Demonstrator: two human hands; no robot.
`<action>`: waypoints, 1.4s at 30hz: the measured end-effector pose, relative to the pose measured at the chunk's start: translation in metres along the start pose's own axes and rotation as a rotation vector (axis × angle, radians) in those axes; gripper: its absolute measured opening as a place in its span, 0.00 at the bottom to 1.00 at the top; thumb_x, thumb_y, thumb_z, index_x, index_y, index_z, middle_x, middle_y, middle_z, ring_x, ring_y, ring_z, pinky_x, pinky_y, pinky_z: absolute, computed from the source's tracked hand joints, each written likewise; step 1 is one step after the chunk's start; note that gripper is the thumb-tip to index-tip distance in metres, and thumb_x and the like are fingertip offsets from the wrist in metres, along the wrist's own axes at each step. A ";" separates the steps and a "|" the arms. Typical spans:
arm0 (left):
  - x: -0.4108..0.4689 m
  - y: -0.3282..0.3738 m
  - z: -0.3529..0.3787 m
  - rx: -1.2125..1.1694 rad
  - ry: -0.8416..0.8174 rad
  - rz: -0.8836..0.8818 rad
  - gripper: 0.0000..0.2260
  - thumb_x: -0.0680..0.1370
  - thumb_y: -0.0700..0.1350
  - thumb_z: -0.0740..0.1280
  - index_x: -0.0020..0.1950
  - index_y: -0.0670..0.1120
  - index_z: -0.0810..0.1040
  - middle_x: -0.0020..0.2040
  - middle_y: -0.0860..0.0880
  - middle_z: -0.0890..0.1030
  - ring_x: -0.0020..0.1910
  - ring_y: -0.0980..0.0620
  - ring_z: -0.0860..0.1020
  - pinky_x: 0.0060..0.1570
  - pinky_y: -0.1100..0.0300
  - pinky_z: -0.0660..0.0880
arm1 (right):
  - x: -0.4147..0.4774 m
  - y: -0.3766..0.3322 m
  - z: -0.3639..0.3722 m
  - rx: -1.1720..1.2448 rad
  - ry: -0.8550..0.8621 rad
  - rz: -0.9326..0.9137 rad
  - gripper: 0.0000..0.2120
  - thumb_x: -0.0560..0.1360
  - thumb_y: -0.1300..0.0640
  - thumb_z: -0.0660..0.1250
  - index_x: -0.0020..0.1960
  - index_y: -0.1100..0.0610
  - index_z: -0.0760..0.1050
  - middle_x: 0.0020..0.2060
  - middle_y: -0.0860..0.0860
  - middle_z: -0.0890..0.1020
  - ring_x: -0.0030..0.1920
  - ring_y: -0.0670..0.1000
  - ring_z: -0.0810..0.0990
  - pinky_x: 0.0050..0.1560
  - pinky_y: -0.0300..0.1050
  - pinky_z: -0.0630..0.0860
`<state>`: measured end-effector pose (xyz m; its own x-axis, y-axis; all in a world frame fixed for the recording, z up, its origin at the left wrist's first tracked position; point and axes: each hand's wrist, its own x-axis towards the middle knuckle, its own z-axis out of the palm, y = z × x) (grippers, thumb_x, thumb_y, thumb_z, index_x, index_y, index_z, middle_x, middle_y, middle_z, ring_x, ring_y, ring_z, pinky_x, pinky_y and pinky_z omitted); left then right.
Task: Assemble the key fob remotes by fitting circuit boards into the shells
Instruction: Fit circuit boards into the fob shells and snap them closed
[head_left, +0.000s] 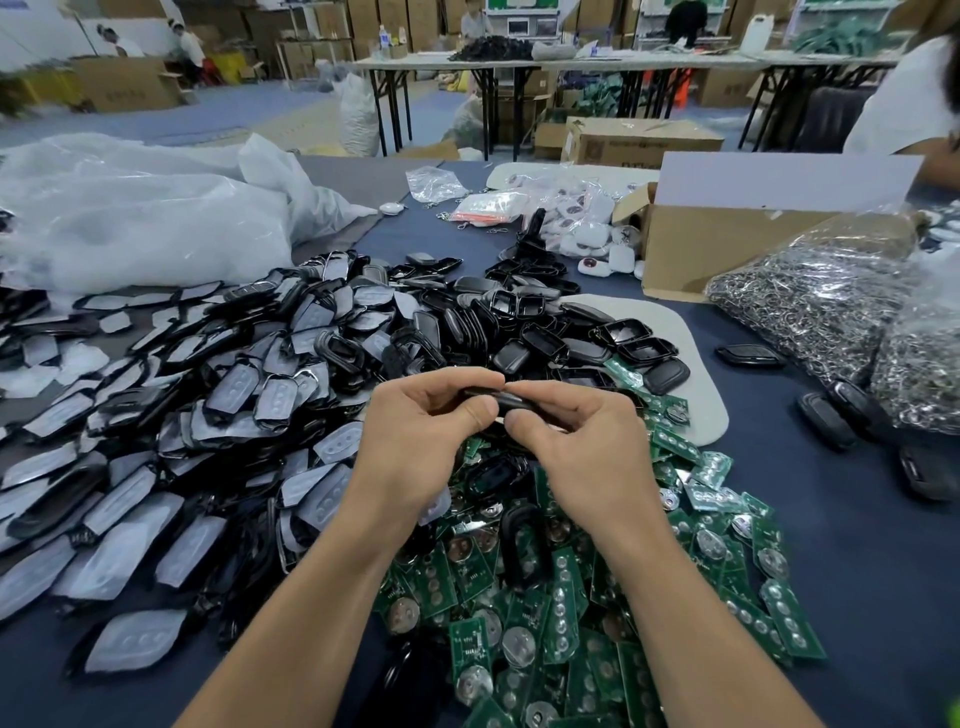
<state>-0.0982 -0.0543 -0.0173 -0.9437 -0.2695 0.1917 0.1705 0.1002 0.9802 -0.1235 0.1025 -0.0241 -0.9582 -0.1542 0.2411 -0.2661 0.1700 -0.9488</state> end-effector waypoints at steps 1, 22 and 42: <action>0.000 0.000 -0.001 -0.029 -0.014 -0.017 0.14 0.76 0.33 0.75 0.47 0.53 0.90 0.45 0.49 0.89 0.46 0.55 0.86 0.46 0.67 0.79 | 0.000 -0.001 -0.001 0.002 -0.010 -0.002 0.14 0.74 0.60 0.77 0.48 0.39 0.86 0.40 0.34 0.86 0.44 0.36 0.85 0.45 0.27 0.78; -0.001 0.002 0.002 -0.187 -0.099 -0.135 0.12 0.76 0.52 0.71 0.51 0.46 0.89 0.50 0.45 0.88 0.50 0.44 0.85 0.59 0.50 0.82 | -0.003 -0.007 0.011 0.437 0.004 0.271 0.07 0.75 0.64 0.75 0.45 0.54 0.89 0.35 0.52 0.86 0.33 0.46 0.79 0.34 0.36 0.76; -0.009 -0.002 0.019 -0.162 0.058 -0.118 0.21 0.83 0.60 0.62 0.44 0.51 0.89 0.42 0.44 0.88 0.38 0.49 0.85 0.37 0.56 0.82 | -0.003 -0.004 0.009 0.345 -0.107 0.227 0.05 0.76 0.65 0.73 0.46 0.58 0.88 0.37 0.59 0.87 0.34 0.51 0.80 0.36 0.41 0.78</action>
<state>-0.0953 -0.0337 -0.0223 -0.9427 -0.3257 0.0725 0.1071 -0.0897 0.9902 -0.1189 0.0937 -0.0227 -0.9673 -0.2534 0.0131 0.0185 -0.1219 -0.9924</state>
